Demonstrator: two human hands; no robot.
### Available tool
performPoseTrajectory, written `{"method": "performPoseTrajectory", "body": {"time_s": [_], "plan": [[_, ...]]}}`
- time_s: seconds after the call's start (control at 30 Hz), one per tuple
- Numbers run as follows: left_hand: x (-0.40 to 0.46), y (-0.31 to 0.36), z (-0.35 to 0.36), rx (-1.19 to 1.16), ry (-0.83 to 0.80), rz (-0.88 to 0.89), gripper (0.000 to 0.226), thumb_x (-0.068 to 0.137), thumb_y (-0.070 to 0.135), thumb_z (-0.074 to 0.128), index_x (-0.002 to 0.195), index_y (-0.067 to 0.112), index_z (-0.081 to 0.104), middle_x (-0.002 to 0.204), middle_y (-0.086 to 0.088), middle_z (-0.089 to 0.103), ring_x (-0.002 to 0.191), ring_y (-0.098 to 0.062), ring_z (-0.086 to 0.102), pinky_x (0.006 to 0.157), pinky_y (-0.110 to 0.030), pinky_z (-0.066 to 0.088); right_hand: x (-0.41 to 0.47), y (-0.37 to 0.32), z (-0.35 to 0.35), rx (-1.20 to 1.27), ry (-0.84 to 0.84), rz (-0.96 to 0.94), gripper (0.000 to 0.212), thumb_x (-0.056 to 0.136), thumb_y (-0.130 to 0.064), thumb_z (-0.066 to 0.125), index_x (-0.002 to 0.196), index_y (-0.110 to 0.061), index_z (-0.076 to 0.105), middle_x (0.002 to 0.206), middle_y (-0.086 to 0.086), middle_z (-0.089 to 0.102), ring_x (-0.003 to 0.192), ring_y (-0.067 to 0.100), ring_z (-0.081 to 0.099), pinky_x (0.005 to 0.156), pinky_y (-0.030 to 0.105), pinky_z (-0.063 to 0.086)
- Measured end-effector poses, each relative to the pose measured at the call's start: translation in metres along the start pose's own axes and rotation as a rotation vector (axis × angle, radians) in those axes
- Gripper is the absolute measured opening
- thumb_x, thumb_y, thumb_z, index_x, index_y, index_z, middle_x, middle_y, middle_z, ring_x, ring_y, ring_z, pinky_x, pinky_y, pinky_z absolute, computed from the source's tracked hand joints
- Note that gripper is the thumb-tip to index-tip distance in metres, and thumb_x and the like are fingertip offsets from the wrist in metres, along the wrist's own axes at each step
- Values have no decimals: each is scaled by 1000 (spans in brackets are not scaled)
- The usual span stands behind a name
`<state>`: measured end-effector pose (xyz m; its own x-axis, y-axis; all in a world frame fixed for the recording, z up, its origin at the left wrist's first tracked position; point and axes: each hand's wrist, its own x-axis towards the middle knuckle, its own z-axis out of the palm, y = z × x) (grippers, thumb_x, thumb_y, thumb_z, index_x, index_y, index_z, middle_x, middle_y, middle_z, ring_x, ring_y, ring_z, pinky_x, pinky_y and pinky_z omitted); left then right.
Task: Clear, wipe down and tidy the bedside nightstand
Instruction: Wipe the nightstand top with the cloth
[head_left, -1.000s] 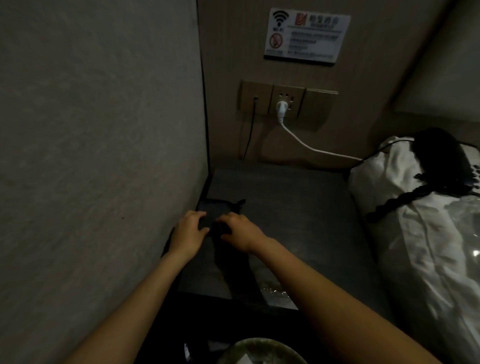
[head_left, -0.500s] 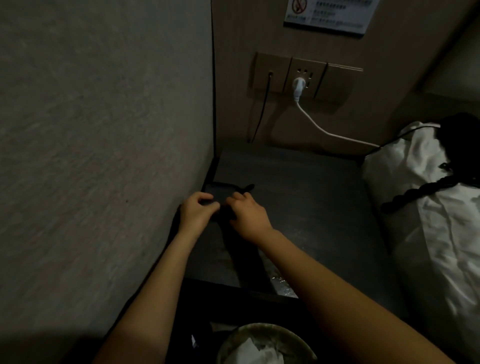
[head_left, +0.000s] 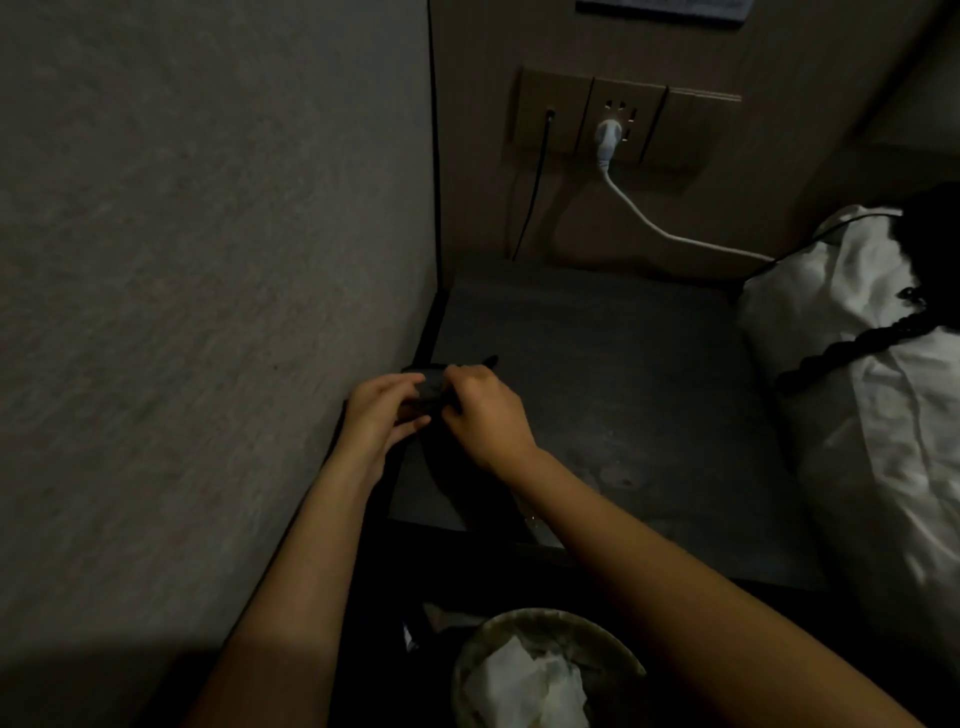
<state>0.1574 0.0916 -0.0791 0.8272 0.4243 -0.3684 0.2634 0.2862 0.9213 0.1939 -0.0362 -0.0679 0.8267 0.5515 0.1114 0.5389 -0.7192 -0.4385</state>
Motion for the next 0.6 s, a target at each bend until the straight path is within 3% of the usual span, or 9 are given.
{"method": "performPoseTrajectory", "body": {"time_s": [0.1,0.2,0.37,0.47,0.6], "plan": [[-8,-2,-8,76,69,-37,14,95,13,51,86,18,61,78,-1,61,67,-14,57,59,-26,48,-11,-6,0,59,-88,-20,16,90,-13,57,102,-5,51,105,16,64,93,36,61,65,37,44],[-13,-5,-10,129,98,-65,15,96,15,49,84,19,56,78,-2,57,67,-14,54,60,-26,44,-22,-12,4,57,-181,-50,22,92,-14,56,111,-6,50,112,19,63,98,39,61,68,36,44],[-28,-9,-19,167,151,-39,22,96,16,50,75,20,55,74,0,56,63,-10,53,38,-12,40,-37,-28,14,22,-307,-88,25,94,-8,50,118,-2,46,120,23,56,110,40,57,81,43,49],[-35,-12,-22,160,165,-49,24,96,15,50,73,20,55,72,0,56,63,-9,51,34,-12,38,-45,-35,21,-114,-374,-164,37,97,-7,46,133,0,42,142,23,45,139,39,36,110,49,35],[-37,-14,-23,204,155,-105,18,97,20,48,80,18,55,75,1,52,66,-10,48,56,-23,35,-56,-36,30,-339,-474,-235,52,102,-10,39,151,-5,23,164,11,14,150,39,8,119,58,17]]}}
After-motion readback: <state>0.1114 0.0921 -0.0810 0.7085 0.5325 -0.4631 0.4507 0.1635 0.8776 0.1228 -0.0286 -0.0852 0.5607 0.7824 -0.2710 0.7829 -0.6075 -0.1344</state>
